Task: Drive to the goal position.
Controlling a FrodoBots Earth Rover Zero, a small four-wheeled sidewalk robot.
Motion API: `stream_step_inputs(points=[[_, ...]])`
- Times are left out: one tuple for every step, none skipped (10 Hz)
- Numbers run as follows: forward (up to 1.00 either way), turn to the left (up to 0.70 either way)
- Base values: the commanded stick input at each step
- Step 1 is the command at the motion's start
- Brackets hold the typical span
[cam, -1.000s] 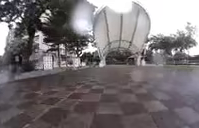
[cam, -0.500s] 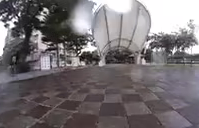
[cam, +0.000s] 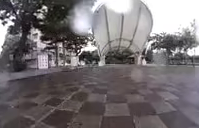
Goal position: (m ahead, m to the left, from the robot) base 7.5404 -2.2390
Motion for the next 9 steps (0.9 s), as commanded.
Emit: stream_step_inputs(points=[[0.87,0.00],[0.87,0.00],[0.87,0.00],[0.87,0.00],[0.87,0.00],[0.87,0.00],[0.87,0.00],[0.87,0.00],[0.87,0.00]])
